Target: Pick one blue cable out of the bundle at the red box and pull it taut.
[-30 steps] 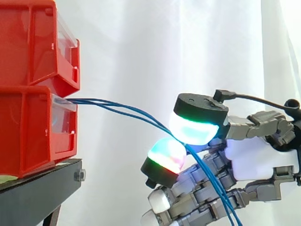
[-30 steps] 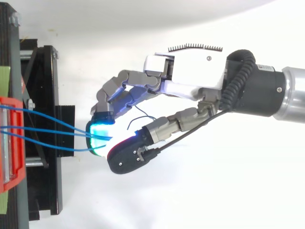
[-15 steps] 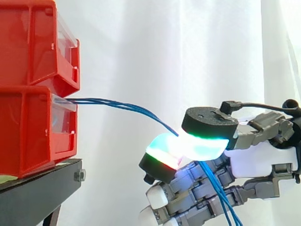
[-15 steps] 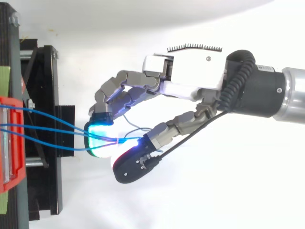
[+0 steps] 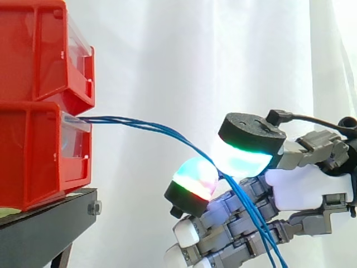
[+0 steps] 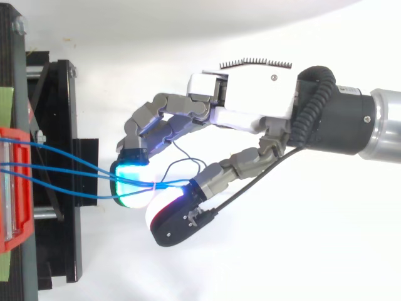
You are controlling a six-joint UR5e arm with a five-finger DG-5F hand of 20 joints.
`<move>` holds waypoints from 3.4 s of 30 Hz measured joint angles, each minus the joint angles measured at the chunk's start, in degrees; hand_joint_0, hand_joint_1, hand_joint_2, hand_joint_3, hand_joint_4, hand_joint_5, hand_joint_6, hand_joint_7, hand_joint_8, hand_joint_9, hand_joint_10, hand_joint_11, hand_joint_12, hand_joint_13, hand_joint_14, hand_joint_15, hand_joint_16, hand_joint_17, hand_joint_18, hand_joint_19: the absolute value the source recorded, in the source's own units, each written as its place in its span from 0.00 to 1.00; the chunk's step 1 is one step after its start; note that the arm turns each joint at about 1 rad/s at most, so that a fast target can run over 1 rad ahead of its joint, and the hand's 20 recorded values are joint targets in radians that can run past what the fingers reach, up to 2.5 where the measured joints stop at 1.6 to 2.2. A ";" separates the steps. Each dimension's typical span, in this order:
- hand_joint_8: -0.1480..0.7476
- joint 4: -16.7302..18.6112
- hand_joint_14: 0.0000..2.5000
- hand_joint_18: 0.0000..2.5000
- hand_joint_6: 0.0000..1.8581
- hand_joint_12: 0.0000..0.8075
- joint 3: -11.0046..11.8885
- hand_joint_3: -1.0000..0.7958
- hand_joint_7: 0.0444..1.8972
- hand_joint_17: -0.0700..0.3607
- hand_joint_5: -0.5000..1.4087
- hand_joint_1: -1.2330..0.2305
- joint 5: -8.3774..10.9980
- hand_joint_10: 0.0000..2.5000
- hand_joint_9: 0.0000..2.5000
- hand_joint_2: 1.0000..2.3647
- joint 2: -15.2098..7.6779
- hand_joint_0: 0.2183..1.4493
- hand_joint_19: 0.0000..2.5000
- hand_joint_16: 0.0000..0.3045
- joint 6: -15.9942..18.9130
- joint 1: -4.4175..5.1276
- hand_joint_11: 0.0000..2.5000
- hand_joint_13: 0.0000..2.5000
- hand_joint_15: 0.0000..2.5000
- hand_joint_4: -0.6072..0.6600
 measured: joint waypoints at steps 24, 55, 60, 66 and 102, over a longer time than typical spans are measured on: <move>0.53 0.00 0.00 0.20 0.50 0.48 0.00 0.33 0.53 0.44 0.17 0.27 -0.05 0.00 0.30 0.01 0.00 0.43 0.03 0.17 0.00 0.09 0.22 0.19 0.06 0.45; 0.54 0.66 0.00 0.18 0.50 0.49 0.00 0.34 0.53 0.44 0.18 0.42 -0.03 0.01 0.31 0.01 0.00 0.31 0.05 0.17 0.00 0.28 0.23 0.18 0.07 0.54; 0.54 0.70 0.00 0.19 0.50 0.48 0.07 0.38 0.53 0.44 0.17 0.34 -0.04 0.00 0.31 0.01 0.00 0.34 0.04 0.17 0.00 0.29 0.23 0.18 0.07 0.55; 0.53 0.70 0.00 0.21 0.51 0.48 0.42 0.36 0.53 0.44 0.17 0.28 -0.05 0.01 0.31 0.01 0.00 0.39 0.03 0.17 0.00 0.29 0.24 0.19 0.07 0.49; 0.52 0.70 0.00 0.20 0.50 0.48 0.64 0.29 0.49 0.44 0.17 0.30 -0.05 0.01 0.30 0.00 0.00 0.37 0.04 0.17 -0.08 0.35 0.22 0.18 0.07 0.51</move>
